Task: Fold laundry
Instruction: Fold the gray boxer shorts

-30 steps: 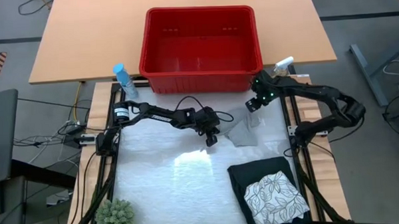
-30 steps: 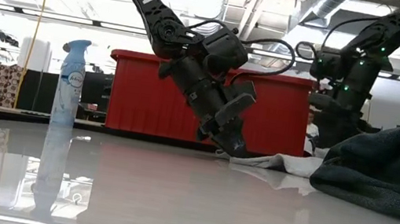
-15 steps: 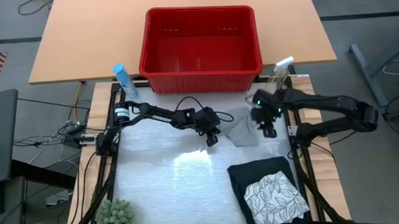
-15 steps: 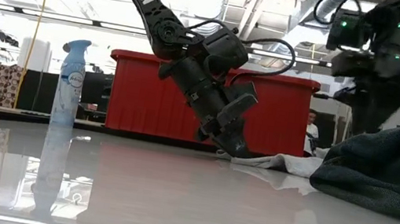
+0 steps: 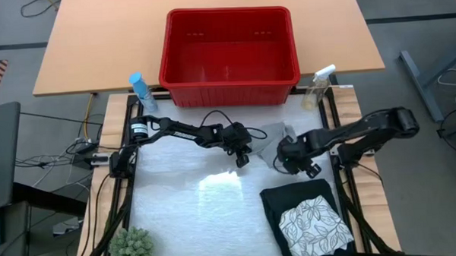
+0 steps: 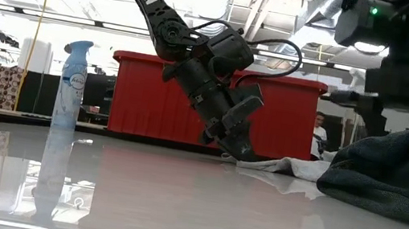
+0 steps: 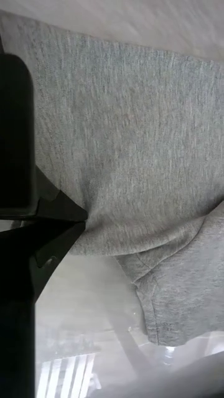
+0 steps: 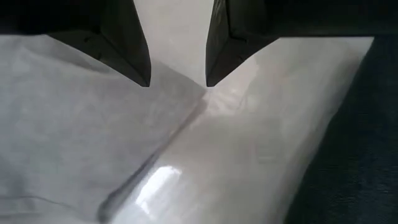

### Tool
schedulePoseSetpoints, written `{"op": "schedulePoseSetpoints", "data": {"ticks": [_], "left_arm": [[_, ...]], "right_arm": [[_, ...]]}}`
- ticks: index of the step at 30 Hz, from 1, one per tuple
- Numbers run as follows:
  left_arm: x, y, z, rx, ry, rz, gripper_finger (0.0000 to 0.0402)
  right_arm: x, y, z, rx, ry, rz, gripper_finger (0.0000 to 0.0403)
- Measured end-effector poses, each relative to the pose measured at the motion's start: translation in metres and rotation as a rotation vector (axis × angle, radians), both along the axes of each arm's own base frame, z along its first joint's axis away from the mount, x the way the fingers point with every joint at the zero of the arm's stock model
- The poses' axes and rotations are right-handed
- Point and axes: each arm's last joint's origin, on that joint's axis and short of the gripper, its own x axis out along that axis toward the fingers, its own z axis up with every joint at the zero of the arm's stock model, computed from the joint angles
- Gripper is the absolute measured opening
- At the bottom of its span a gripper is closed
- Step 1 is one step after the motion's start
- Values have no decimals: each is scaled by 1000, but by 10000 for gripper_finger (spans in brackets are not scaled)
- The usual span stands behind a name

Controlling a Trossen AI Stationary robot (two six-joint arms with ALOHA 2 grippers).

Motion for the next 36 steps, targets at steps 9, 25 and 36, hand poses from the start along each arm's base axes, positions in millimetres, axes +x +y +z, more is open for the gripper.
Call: {"op": "schedulePoseSetpoints", "data": {"ticks": [9, 25, 36], "left_arm": [[0, 0, 0, 8, 1, -2, 0], [0, 0, 1, 11, -5, 0, 0], [1, 1, 1, 1, -18, 13, 0]], "right_arm": [[16, 5, -32, -42, 121, 27, 172], [22, 4, -47, -66, 168, 0, 18], [31, 4, -24, -80, 216, -18, 18]]}}
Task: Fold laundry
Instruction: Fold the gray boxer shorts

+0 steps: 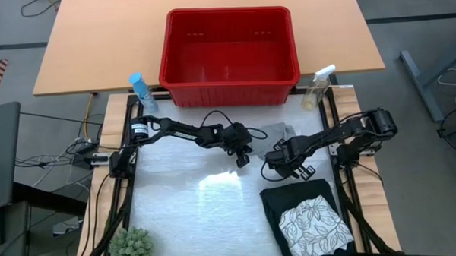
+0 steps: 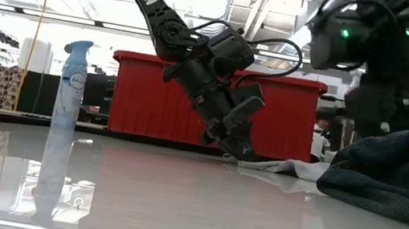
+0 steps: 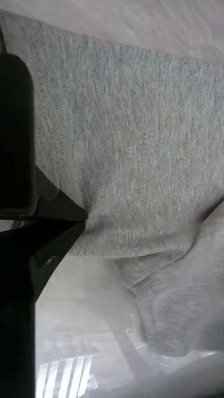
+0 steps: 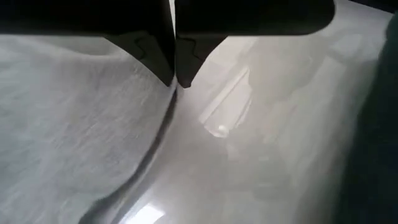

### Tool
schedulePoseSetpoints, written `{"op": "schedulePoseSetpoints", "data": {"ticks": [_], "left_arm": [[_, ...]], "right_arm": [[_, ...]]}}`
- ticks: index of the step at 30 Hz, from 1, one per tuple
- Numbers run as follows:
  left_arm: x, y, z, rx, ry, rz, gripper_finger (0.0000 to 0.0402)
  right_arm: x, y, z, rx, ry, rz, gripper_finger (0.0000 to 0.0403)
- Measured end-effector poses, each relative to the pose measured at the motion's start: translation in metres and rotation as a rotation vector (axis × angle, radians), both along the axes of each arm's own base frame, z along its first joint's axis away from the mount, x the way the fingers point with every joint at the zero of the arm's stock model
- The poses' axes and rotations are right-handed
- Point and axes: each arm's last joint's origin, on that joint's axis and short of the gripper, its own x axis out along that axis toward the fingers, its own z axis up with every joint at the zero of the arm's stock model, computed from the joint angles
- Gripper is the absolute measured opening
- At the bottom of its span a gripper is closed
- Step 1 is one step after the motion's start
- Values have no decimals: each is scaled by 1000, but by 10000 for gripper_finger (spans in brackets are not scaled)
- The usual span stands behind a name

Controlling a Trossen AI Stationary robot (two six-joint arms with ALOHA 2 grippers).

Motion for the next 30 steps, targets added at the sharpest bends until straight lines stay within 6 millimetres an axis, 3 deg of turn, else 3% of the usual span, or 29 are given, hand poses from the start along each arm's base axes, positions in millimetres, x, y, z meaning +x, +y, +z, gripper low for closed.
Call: {"op": "schedulePoseSetpoints", "data": {"ticks": [6, 19, 30], "left_arm": [[0, 0, 0, -9, -1, 9, 0], [0, -1, 0, -18, -4, 16, 0], [1, -1, 1, -20, -12, 17, 0]], "right_arm": [[19, -7, 24, 35, -89, -39, 18], [38, -49, 61, 27, -198, -157, 18], [55, -79, 68, 2, -419, -225, 17]]}}
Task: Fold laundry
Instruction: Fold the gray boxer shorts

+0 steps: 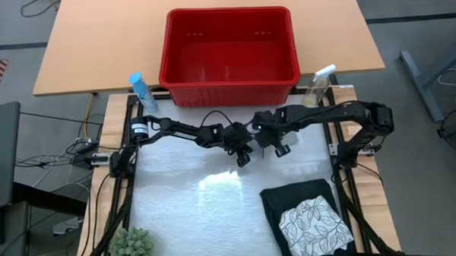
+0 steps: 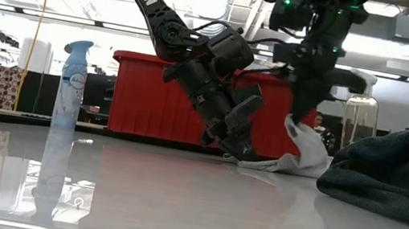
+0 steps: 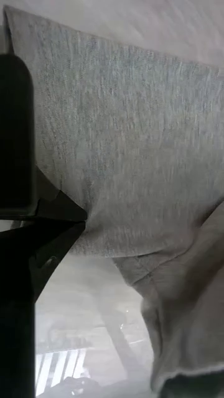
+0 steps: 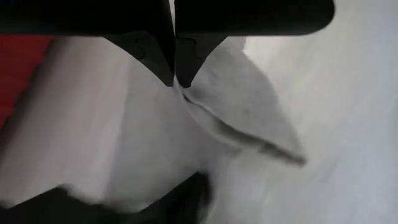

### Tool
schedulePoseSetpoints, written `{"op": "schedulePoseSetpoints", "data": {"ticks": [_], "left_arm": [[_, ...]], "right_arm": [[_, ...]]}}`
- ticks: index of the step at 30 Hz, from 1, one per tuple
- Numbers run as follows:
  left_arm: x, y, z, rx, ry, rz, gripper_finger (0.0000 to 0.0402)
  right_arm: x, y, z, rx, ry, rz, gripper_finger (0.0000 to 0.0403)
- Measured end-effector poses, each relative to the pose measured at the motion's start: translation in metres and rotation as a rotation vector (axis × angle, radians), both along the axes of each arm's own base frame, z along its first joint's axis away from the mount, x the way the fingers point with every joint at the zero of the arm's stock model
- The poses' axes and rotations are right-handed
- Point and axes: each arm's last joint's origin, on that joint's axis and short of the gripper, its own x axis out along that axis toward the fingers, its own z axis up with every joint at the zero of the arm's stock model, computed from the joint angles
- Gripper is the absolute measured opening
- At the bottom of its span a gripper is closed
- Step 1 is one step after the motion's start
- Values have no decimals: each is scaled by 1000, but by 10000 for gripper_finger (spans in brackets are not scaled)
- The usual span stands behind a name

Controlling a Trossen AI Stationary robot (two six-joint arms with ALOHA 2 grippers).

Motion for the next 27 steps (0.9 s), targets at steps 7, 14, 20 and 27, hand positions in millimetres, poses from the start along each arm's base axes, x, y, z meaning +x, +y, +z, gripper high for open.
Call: {"op": "schedulePoseSetpoints", "data": {"ticks": [7, 14, 20, 27], "left_arm": [[2, 1, 2, 5, -27, 1, 0], [3, 1, 4, 5, -53, 7, 0], [3, 1, 4, 6, -53, 7, 0], [3, 1, 4, 5, -52, 6, 0]], "right_arm": [[9, -10, 4, 55, -143, -5, 17], [16, -22, 9, 39, -253, -25, 17], [16, -34, 11, 63, -301, -47, 17], [16, -42, 13, 103, -349, -56, 17]]}}
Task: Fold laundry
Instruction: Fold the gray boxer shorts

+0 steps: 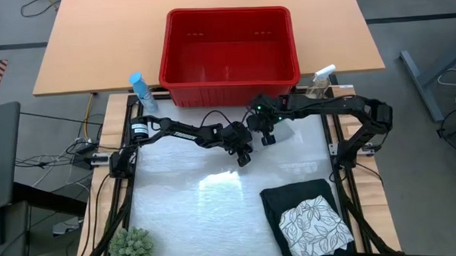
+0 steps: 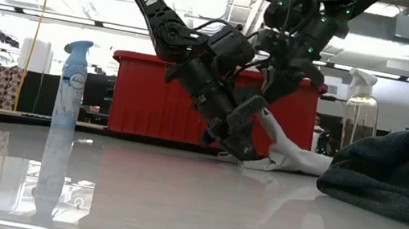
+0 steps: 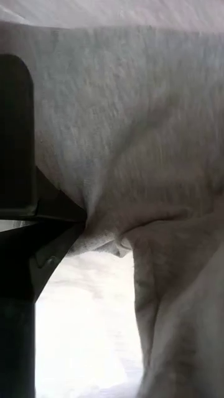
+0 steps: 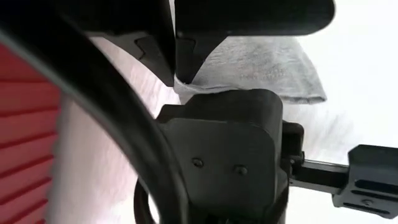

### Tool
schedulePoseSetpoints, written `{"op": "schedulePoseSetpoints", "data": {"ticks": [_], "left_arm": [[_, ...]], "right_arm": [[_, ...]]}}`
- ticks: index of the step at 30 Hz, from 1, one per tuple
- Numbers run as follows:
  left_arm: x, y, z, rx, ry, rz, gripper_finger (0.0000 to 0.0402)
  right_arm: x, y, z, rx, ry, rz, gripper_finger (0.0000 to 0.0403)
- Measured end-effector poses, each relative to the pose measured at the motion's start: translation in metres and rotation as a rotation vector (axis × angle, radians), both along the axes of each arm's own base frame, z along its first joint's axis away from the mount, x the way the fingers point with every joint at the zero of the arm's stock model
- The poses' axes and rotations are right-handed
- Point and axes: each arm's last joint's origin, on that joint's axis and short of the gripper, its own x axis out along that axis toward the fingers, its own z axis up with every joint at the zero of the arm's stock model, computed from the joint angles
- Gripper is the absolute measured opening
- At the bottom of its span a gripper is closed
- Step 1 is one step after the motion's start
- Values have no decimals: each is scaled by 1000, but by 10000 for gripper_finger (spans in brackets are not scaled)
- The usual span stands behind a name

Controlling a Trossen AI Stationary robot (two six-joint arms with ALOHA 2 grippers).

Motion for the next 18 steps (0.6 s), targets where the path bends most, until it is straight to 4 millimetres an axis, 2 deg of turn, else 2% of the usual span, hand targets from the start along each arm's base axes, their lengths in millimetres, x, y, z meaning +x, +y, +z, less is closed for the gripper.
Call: {"op": "schedulePoseSetpoints", "data": {"ticks": [5, 11, 18], "left_arm": [[0, 0, 0, 0, 1, 0, 0], [-1, 0, -1, -12, 8, 5, 0], [-1, 0, -1, -11, 6, 7, 0]], "right_arm": [[5, -3, -16, 51, 48, 11, 23], [16, -8, -43, 63, 119, -8, 65], [17, -19, -48, 45, 102, -41, 75]]}}
